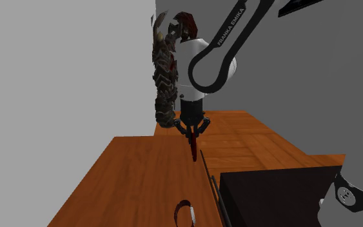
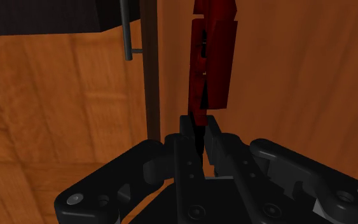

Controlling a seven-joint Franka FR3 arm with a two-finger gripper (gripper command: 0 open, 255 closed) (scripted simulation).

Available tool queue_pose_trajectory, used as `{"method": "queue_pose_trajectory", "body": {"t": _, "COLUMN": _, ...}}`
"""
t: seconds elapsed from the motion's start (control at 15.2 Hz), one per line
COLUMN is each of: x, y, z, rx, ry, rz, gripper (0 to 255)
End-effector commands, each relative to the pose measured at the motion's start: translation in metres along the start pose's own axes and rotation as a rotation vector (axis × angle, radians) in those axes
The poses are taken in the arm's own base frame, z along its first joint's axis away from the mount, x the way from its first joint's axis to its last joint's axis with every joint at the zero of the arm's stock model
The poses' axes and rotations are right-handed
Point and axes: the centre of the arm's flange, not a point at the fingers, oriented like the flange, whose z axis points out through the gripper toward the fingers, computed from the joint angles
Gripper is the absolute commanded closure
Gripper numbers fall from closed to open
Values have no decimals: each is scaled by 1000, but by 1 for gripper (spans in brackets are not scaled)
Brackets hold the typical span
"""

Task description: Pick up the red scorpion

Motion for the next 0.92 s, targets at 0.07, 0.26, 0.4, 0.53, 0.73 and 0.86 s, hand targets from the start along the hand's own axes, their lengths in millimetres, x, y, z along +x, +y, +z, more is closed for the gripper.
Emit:
{"method": "queue_pose_trajectory", "body": {"t": 0.07, "x": 0, "y": 0, "z": 0, "rx": 0, "ry": 0, "rz": 0, "gripper": 255}}
{"method": "queue_pose_trajectory", "body": {"t": 0.26, "x": 0, "y": 0, "z": -1, "rx": 0, "ry": 0, "rz": 0, "gripper": 255}}
{"method": "queue_pose_trajectory", "body": {"t": 0.4, "x": 1, "y": 0, "z": -11, "rx": 0, "ry": 0, "rz": 0, "gripper": 255}}
{"method": "queue_pose_trajectory", "body": {"t": 0.53, "x": 2, "y": 1, "z": -22, "rx": 0, "ry": 0, "rz": 0, "gripper": 255}}
{"method": "queue_pose_trajectory", "body": {"t": 0.73, "x": 3, "y": 1, "z": -37, "rx": 0, "ry": 0, "rz": 0, "gripper": 255}}
{"method": "queue_pose_trajectory", "body": {"t": 0.86, "x": 4, "y": 2, "z": -48, "rx": 0, "ry": 0, "rz": 0, "gripper": 255}}
